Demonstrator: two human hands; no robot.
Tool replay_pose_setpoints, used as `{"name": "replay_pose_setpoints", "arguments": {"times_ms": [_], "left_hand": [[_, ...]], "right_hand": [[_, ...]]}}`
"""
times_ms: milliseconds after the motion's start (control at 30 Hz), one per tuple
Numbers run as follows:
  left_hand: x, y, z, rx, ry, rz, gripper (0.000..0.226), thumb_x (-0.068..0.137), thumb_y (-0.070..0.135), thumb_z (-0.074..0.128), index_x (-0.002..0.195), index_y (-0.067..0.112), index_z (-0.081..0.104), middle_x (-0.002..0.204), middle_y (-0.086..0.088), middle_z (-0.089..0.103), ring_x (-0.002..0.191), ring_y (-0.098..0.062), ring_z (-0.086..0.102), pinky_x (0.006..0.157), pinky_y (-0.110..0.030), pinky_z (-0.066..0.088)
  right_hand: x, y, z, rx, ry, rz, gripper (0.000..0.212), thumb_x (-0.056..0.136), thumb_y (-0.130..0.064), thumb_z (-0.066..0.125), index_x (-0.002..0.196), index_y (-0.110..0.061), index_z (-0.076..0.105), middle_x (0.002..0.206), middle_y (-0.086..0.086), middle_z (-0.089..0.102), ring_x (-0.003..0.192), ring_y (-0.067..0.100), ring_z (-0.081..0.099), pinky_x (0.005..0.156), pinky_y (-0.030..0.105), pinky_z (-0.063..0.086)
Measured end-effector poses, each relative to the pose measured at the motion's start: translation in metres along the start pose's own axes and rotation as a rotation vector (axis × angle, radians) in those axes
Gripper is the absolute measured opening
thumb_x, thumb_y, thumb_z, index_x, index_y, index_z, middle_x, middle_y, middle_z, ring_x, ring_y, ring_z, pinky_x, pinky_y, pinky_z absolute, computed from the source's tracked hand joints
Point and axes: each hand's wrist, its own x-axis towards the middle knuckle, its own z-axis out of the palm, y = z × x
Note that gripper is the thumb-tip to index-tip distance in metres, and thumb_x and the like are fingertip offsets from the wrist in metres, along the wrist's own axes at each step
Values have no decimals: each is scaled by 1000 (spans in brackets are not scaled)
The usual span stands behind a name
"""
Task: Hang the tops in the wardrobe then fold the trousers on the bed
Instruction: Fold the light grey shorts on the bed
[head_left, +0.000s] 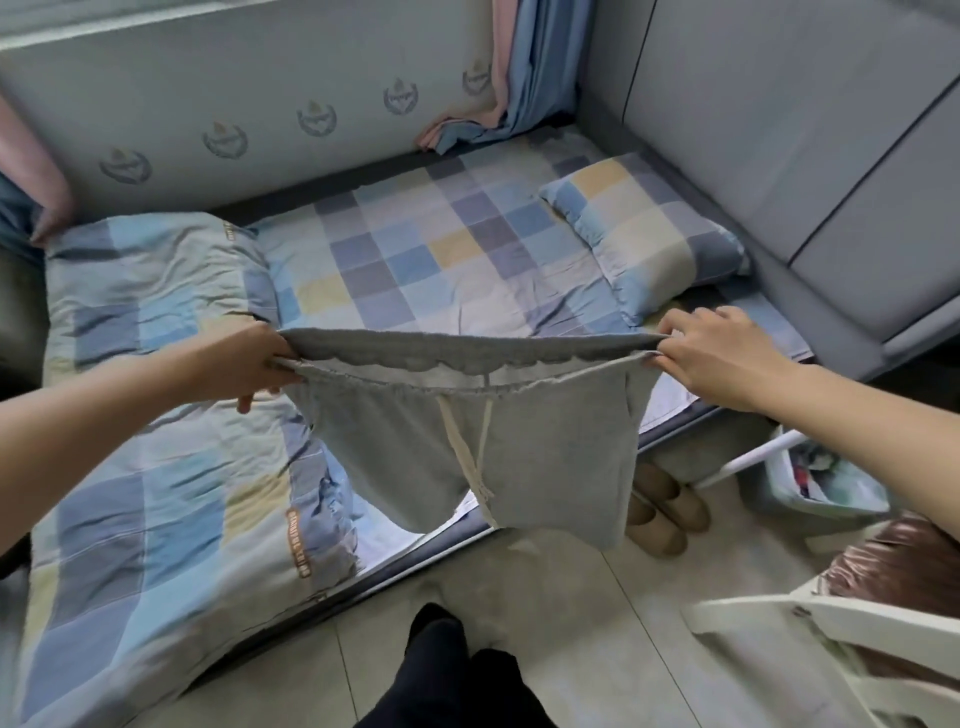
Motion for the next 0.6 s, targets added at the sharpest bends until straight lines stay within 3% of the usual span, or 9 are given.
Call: {"name": "replay_pose_setpoints", "arguments": {"times_ms": [100, 167, 233, 267, 300, 333, 400, 467, 600], "left_hand": [[5, -3, 12, -120, 1, -55, 21, 94, 16, 63, 74, 8, 66, 67, -1, 68, 39, -11, 62, 49, -20, 51], [2, -8, 23, -8, -64, -57, 15, 92, 19, 65, 79, 13, 69, 73, -2, 68, 53, -9, 66, 56, -21, 52], [2, -12, 35, 152, -89, 88, 22, 91, 34, 65, 96, 15, 74, 121, -7, 68, 99, -15, 68, 86, -27, 52], [1, -11, 41, 193, -78, 194, 26, 92, 36, 63, 102, 15, 75, 147, -2, 49, 119, -16, 59, 99, -30, 46], [2, -11, 46, 198, -52, 292, 26, 94, 35, 60, 106, 17, 74, 158, 6, 31, 129, -15, 52, 105, -32, 42], [5, -11, 50, 209, -24, 386, 25, 96, 33, 57, 110, 19, 73, 160, 11, 23, 130, -13, 49, 107, -32, 40], [12, -7, 58, 208, -12, 501, 26, 98, 29, 53, 116, 21, 69, 153, 12, 39, 122, -12, 56, 102, -29, 44], [22, -7, 60, 181, 2, 517, 25, 97, 28, 54, 113, 21, 70, 130, 10, 60, 107, -14, 64, 89, -24, 49], [52, -14, 48, 20, 112, 459, 19, 90, 28, 67, 105, 20, 76, 108, 4, 72, 90, -19, 69, 75, -26, 51]], "right_hand": [[-2, 18, 0, 89, 94, -61, 17, 88, -23, 66, 87, -7, 69, 95, 12, 59, 73, 35, 56, 62, 43, 48], [-2, 24, 2, 89, 90, -156, 14, 80, -18, 75, 76, -7, 68, 82, 11, 59, 64, 34, 56, 53, 41, 49], [1, 21, 8, 58, 31, -197, 17, 76, -24, 78, 71, -11, 69, 77, 8, 59, 64, 32, 58, 54, 39, 50], [2, 19, 13, 9, 5, -182, 22, 76, -33, 77, 69, -13, 70, 75, 6, 60, 67, 31, 59, 60, 40, 50], [7, 17, 18, -51, 4, -169, 31, 74, -43, 76, 67, -13, 70, 73, 6, 60, 69, 31, 59, 66, 42, 49], [13, 15, 19, -91, 16, -146, 38, 72, -49, 76, 63, -12, 70, 70, 8, 60, 69, 31, 59, 71, 44, 47], [27, 8, 19, -112, 79, -145, 38, 69, -42, 81, 56, -8, 68, 64, 11, 59, 64, 33, 58, 70, 46, 46], [51, 3, 20, -114, 134, -193, 30, 69, -29, 84, 54, -8, 67, 63, 12, 59, 61, 32, 58, 64, 43, 47], [102, 19, 15, -55, 47, -215, 24, 75, -22, 80, 62, -5, 69, 74, 13, 62, 64, 33, 59, 57, 38, 46]]}}
